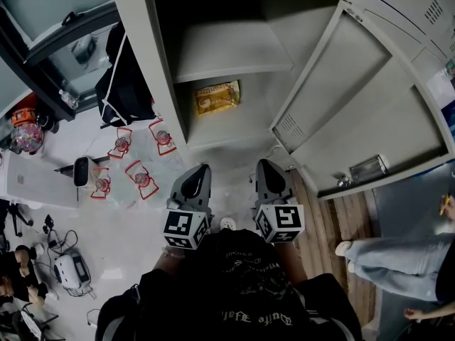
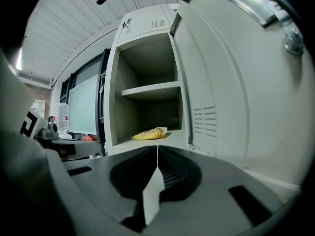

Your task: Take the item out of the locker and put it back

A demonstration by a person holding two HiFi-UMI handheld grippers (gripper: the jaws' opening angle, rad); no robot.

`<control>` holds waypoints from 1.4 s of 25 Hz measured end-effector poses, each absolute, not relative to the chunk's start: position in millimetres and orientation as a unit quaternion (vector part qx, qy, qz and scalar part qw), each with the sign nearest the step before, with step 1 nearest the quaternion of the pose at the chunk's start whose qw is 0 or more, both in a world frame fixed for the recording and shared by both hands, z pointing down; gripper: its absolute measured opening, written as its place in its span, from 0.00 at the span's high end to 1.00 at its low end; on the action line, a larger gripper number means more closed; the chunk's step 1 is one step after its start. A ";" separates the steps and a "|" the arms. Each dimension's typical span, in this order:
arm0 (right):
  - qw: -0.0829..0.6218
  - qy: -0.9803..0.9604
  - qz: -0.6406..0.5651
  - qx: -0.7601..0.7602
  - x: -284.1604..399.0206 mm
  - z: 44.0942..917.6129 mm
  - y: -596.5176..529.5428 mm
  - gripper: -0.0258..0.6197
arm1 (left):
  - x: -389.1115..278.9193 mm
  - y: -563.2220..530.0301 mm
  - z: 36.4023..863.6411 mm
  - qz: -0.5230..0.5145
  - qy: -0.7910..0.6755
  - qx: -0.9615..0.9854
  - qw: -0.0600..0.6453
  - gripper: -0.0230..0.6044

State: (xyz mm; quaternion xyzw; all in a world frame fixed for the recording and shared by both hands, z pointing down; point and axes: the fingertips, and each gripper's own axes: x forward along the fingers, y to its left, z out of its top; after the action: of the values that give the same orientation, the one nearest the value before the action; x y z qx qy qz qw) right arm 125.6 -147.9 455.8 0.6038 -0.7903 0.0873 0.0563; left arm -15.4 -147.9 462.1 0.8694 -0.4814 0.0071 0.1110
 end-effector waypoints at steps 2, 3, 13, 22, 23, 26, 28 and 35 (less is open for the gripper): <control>0.055 -0.790 0.087 0.604 124.7 455.6 -147.7 0.95 | -16.3 -147.6 463.0 0.008 -0.481 0.870 0.111 0.95; 0.055 -0.790 0.087 0.605 124.0 455.7 -147.3 0.95 | -17.0 -147.4 463.1 0.008 -0.480 0.870 0.110 0.95; 0.061 -0.790 0.083 0.604 118.1 455.5 -144.4 0.96 | -18.3 -148.2 460.5 0.008 -0.475 0.874 0.101 0.95; 0.065 -0.785 0.072 0.612 117.9 453.5 -143.5 0.96 | -19.7 -147.9 460.3 0.012 -0.473 0.876 0.091 0.95; 0.065 -0.785 0.070 0.613 117.9 453.0 -143.3 0.96 | -19.6 -147.6 460.1 0.012 -0.473 0.876 0.091 0.95; 0.064 -0.784 0.064 0.614 118.8 451.8 -144.1 0.96 | -19.4 -147.4 460.6 0.013 -0.471 0.877 0.092 0.95; 0.067 -0.784 0.066 0.614 118.7 453.3 -143.8 0.96 | -19.9 -147.9 460.3 0.012 -0.472 0.877 0.091 0.95; 0.069 -0.786 0.064 0.611 115.9 452.9 -145.6 0.96 | -22.0 -150.5 459.8 0.013 -0.473 0.876 0.089 0.95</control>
State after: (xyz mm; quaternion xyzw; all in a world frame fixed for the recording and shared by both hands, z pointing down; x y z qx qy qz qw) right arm 115.9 -145.6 452.9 0.6113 -0.7857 0.0641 0.0692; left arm -22.0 -150.5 459.8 0.8765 -0.4729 0.0129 0.0893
